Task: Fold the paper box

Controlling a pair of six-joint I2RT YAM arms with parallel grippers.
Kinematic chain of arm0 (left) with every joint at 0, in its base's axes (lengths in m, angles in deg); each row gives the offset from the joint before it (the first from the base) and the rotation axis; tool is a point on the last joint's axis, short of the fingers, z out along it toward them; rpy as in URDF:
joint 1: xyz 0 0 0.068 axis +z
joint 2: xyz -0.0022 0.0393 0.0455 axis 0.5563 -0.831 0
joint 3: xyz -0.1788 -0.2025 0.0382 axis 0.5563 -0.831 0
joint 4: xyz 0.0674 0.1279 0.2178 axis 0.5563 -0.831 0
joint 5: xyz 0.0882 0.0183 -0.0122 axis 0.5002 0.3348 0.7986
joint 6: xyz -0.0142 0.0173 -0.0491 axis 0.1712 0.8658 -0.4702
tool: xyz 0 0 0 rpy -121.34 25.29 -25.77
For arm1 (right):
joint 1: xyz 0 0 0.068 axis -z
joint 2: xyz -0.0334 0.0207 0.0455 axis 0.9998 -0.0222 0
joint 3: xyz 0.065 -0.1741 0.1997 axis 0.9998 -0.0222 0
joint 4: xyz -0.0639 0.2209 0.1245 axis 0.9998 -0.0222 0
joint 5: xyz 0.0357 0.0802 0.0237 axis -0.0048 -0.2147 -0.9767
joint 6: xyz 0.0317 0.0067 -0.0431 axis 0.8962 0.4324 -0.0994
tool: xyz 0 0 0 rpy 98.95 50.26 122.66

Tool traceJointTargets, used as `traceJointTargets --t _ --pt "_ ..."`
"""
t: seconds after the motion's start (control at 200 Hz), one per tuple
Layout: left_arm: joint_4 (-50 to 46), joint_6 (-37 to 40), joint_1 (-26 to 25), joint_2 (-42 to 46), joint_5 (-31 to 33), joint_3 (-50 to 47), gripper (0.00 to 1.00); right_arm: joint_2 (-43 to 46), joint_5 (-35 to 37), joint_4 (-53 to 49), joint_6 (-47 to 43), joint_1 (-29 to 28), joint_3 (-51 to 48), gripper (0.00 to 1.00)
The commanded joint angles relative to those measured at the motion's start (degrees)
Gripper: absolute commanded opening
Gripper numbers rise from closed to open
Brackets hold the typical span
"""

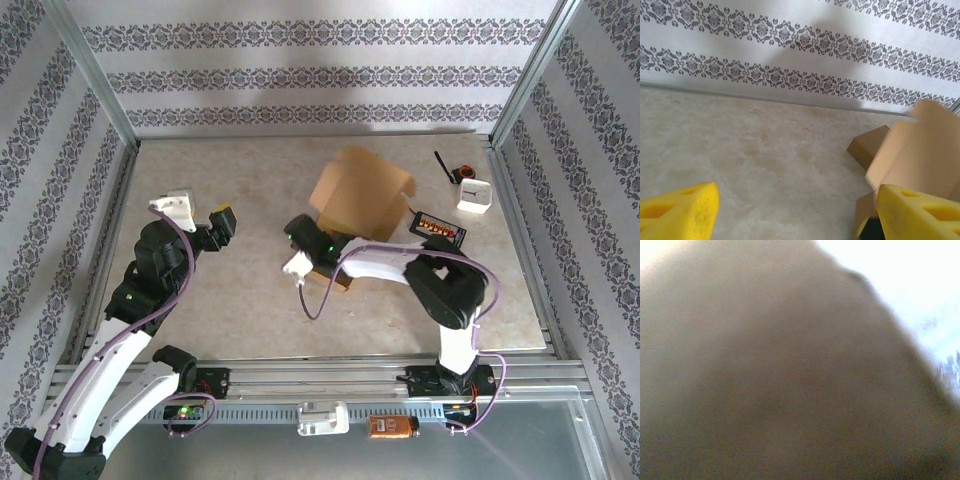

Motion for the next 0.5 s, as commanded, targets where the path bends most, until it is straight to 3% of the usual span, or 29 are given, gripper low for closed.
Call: traceJointTargets --t 0.0,0.13,0.31,0.41,0.495 --pt "2.2 -2.4 0.2 -1.1 -1.6 0.0 0.82 -0.6 0.7 11.5 -4.6 -2.2 -3.2 0.21" --pt "3.9 -3.4 0.2 -3.4 -2.4 -0.2 0.82 2.3 -1.1 13.5 -2.3 -2.6 -5.8 0.33" --pt "5.4 -5.2 0.3 -7.6 -3.6 0.7 0.83 8.3 -1.2 10.9 4.0 -2.3 -6.0 0.4" --pt "3.9 -5.5 0.2 -11.2 -4.9 2.8 0.83 12.8 -2.6 4.2 17.2 -1.6 -3.0 0.43" --pt "2.3 -5.4 0.5 -16.2 -7.9 5.9 0.84 16.1 -5.5 -1.4 39.6 0.3 0.9 0.53"
